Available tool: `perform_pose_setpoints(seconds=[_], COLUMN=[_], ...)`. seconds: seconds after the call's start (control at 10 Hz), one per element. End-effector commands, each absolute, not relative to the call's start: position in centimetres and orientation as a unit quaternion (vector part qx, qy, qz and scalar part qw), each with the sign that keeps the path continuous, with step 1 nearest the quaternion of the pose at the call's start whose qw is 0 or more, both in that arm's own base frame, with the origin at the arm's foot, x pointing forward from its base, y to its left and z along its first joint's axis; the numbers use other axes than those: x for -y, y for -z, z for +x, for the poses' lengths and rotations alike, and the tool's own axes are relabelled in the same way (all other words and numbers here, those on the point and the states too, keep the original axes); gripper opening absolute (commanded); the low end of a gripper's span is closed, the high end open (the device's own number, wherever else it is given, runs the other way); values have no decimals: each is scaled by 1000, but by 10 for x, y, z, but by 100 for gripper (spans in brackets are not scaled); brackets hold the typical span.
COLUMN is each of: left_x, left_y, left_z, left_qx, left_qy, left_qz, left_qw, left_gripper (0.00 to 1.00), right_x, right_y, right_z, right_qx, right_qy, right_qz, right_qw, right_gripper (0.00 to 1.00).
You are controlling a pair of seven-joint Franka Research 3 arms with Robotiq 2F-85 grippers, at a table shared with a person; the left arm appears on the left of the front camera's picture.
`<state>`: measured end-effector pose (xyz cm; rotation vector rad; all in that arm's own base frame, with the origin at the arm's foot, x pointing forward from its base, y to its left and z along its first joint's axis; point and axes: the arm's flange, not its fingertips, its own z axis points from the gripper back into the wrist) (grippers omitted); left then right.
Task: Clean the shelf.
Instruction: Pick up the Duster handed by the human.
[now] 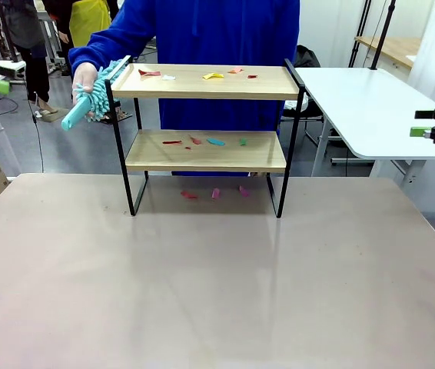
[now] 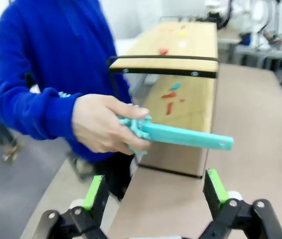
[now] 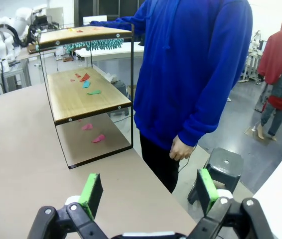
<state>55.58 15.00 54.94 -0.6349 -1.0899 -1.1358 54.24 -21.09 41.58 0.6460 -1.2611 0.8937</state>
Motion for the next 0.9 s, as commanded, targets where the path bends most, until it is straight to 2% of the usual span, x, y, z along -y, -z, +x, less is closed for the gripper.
perform_pose_setpoints(seconds=[0.0, 0.1, 0.3, 0.4, 0.5, 0.8], left_x=[-95, -80, -47, -26, -9, 23], left_y=[-573, -586, -606, -609, -605, -599], left_z=[521, 502, 462, 447, 437, 420], left_qx=[407, 415, 443, 436, 435, 377], left_qy=[450, 478, 439, 371, 369, 330], left_qz=[-187, -148, -88, -30, -16, 8], left_qw=[773, 760, 777, 819, 821, 865], left_gripper=[100, 100, 100, 100, 100, 100], right_x=[209, 209, 209, 209, 209, 209], right_y=[-418, -418, -418, -418, -418, -418], right_z=[541, 541, 541, 541, 541, 541], right_qx=[561, 561, 561, 561, 561, 561], right_qy=[-396, -396, -396, -396, -396, -396], right_qz=[286, 286, 286, 286, 286, 286], right_qw=[668, 668, 668, 668, 668, 668], right_gripper=[100, 100, 100, 100, 100, 100])
